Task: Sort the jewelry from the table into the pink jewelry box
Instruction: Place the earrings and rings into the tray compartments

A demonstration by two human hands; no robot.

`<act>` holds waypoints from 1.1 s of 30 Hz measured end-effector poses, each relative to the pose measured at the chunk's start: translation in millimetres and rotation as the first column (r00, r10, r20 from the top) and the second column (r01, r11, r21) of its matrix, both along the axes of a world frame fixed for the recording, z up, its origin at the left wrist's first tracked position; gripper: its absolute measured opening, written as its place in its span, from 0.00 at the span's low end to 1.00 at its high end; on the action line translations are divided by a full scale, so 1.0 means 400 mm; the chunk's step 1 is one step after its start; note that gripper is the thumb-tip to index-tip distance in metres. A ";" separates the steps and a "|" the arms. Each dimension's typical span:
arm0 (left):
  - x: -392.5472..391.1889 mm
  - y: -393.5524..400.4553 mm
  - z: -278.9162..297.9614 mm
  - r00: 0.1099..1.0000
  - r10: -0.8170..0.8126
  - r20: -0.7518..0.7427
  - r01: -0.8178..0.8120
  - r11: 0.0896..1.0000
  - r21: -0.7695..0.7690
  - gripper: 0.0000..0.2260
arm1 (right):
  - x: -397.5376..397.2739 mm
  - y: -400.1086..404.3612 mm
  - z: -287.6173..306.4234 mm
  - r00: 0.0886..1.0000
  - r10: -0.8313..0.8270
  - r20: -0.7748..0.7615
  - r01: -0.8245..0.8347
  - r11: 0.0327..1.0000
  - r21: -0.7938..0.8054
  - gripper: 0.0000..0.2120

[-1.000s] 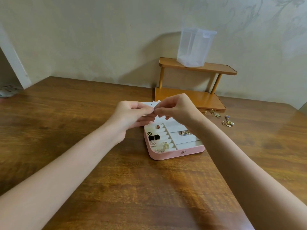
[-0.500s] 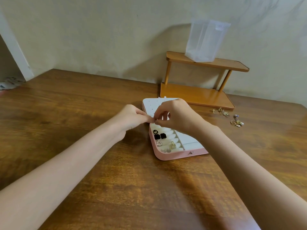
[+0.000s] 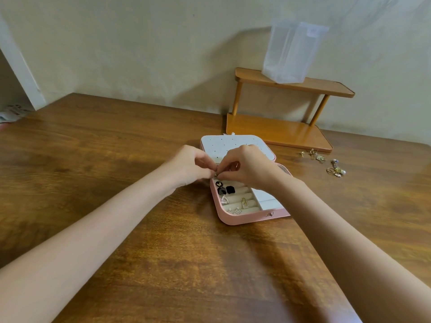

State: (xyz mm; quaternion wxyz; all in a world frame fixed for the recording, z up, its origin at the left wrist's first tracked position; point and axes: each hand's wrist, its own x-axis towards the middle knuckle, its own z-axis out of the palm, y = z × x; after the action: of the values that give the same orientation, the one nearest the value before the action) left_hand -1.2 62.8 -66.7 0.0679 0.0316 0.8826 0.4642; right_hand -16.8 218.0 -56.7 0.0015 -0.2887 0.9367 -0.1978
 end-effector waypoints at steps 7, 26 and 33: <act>0.004 -0.003 -0.001 1.000 -0.005 -0.003 0.005 1.000 -0.002 0.04 | -0.005 -0.007 0.001 1.000 -0.003 0.022 0.003 1.000 0.007 0.06; -0.042 0.078 0.046 0.981 -0.110 -0.162 0.113 0.994 0.007 0.08 | -0.042 0.159 0.071 0.955 -0.295 -0.014 0.284 0.931 -0.230 0.07; -0.103 0.208 0.066 0.937 -0.326 -0.128 0.320 0.945 -0.069 0.09 | -0.127 0.358 0.054 0.767 -0.641 -0.008 0.633 0.759 -0.149 0.16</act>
State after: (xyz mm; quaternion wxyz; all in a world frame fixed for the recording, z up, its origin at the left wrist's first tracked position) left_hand -42.6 146.0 -40.3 0.0830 0.2063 0.8786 0.4225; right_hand -67.8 361.2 -35.2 -0.1132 0.0419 0.9627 -0.2420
